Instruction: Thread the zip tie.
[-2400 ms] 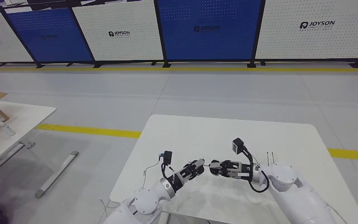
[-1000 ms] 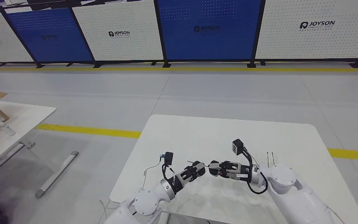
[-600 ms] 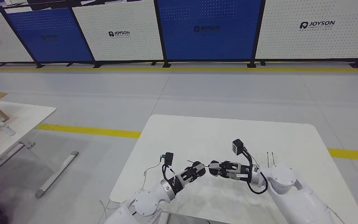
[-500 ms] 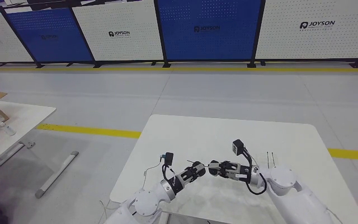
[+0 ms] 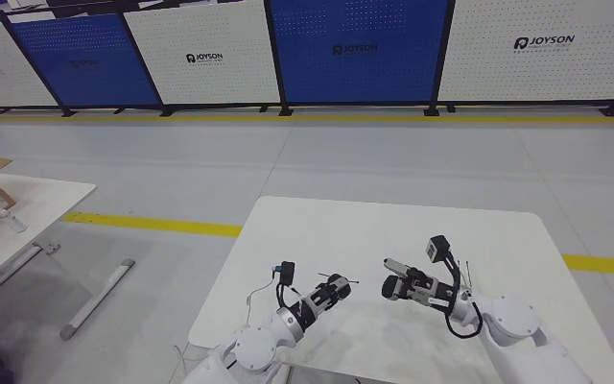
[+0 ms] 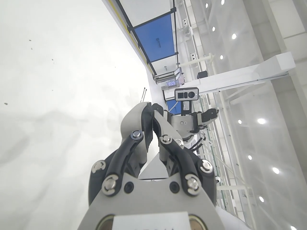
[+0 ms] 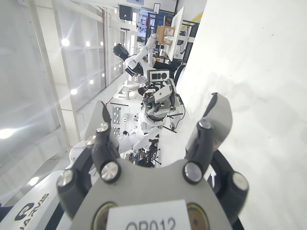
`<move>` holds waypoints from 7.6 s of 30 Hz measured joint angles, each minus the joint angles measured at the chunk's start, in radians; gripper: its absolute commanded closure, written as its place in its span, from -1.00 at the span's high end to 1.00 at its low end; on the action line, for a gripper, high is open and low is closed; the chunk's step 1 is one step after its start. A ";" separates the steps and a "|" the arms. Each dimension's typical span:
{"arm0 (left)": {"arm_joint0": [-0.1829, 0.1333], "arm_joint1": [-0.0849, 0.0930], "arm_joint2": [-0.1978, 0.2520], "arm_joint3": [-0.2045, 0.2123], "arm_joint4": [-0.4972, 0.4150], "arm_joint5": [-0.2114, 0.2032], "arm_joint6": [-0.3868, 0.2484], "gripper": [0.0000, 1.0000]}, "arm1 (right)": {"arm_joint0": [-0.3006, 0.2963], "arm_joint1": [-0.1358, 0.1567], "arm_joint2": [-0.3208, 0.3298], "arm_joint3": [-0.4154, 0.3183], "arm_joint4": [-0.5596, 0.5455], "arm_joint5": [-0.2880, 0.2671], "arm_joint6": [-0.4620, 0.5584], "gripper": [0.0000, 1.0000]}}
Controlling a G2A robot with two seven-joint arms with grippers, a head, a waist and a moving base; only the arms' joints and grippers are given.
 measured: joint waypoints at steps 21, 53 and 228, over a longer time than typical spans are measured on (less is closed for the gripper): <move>-0.015 -0.014 0.019 -0.025 0.147 -0.063 0.193 -1.00 | 0.002 0.000 -0.002 0.002 0.000 0.001 0.001 1.00; 0.081 -0.005 -0.117 -0.265 0.300 -0.087 0.240 -1.00 | 0.002 0.000 -0.002 0.002 0.000 0.001 0.001 1.00; 0.075 -0.041 -0.026 -0.122 0.399 0.036 0.029 -1.00 | 0.002 0.000 -0.002 0.002 0.000 0.001 0.001 1.00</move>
